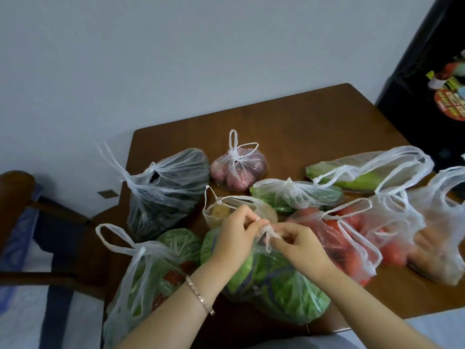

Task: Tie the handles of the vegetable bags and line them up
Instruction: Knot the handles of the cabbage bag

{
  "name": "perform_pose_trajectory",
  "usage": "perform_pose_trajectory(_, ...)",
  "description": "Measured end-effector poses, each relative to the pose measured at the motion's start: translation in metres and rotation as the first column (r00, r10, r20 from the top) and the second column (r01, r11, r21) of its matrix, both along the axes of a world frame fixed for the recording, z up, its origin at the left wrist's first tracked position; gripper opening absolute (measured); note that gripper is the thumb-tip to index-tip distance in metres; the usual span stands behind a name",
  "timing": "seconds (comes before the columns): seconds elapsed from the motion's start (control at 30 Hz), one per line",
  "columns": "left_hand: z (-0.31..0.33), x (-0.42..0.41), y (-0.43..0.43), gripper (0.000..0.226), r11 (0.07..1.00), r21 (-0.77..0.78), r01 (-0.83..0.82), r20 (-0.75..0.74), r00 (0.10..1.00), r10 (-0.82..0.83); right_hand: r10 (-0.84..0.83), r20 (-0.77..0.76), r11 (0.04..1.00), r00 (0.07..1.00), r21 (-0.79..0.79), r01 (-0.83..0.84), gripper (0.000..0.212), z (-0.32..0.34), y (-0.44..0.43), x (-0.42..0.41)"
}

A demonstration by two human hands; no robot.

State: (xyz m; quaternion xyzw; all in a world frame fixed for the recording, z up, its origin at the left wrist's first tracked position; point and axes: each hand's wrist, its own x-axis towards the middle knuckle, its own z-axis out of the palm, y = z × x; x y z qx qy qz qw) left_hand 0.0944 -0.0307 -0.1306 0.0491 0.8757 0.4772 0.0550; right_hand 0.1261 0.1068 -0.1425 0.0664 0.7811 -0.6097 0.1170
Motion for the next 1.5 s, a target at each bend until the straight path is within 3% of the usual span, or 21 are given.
perform_pose_trajectory(0.1,-0.008,-0.005,0.003,0.026,0.988,0.125,-0.088,0.151,0.986,0.069,-0.076,-0.009,0.95,0.997,-0.303,0.07,0.028,0.0,0.004,0.002)
perform_pose_trajectory(0.23,-0.017,-0.006,0.0,0.021,0.973,0.189,-0.13,0.258,0.963,0.078,-0.02,-0.128,0.967,0.992,-0.256,-0.013,0.02,-0.002,0.003,0.005)
perform_pose_trajectory(0.43,-0.014,-0.007,-0.012,0.02,0.96,0.279,-0.022,0.357,0.931,-0.082,-0.171,-0.099,0.981,0.98,-0.112,0.16,0.03,-0.01,-0.001,0.003)
perform_pose_trajectory(0.53,-0.012,-0.01,-0.008,0.014,0.998,0.054,0.031,0.216,0.975,-0.042,-0.139,-0.296,0.96,0.945,0.192,0.201,0.036,-0.011,-0.002,0.003)
perform_pose_trajectory(0.67,-0.012,-0.021,-0.001,0.016,0.949,-0.315,0.016,0.06,0.998,0.003,-0.024,-0.441,0.925,0.897,0.331,0.187,0.043,-0.009,-0.01,0.001)
perform_pose_trajectory(0.8,-0.029,-0.039,-0.003,0.022,0.713,-0.691,0.121,0.104,0.992,-0.068,0.212,-0.427,0.851,0.879,0.523,0.049,0.043,-0.036,-0.001,0.023)
perform_pose_trajectory(0.87,-0.041,-0.039,-0.003,0.025,0.625,-0.759,0.185,0.139,0.983,-0.122,0.29,-0.405,0.818,0.867,0.576,-0.004,0.046,-0.049,0.012,0.041)
perform_pose_trajectory(0.97,-0.048,-0.034,0.003,0.026,0.616,-0.761,0.205,0.123,0.977,-0.174,0.273,-0.397,0.828,0.876,0.561,-0.003,0.041,-0.048,0.021,0.048)
perform_pose_trajectory(1.07,-0.04,-0.036,0.002,0.021,0.801,-0.588,0.111,0.107,0.993,-0.059,0.138,-0.384,0.912,0.913,0.408,0.033,0.037,-0.031,0.016,0.038)
perform_pose_trajectory(1.17,-0.026,-0.039,0.002,0.027,0.996,-0.089,0.011,0.312,0.95,0.017,0.045,-0.34,0.938,0.939,0.338,0.077,0.039,-0.024,0.012,0.03)
perform_pose_trajectory(1.23,-0.02,-0.035,0.005,0.028,0.943,0.275,-0.187,0.507,0.862,0.023,0.08,-0.32,0.931,0.944,0.362,0.044,0.048,-0.022,0.01,0.029)
perform_pose_trajectory(1.3,-0.019,-0.032,0.007,0.027,0.796,0.456,-0.399,0.656,0.755,0.003,0.118,-0.334,0.916,0.935,0.4,0.027,0.047,-0.021,0.008,0.029)
perform_pose_trajectory(1.4,-0.025,-0.033,0.01,0.029,0.683,0.521,-0.511,0.72,0.693,-0.03,0.182,-0.355,0.94,0.917,0.338,-0.056,0.058,-0.019,0.009,0.029)
perform_pose_trajectory(1.5,-0.024,-0.036,0.015,0.029,0.777,0.472,-0.417,0.699,0.714,-0.041,0.174,-0.288,0.984,0.942,0.027,-0.174,0.044,-0.017,0.0,0.031)
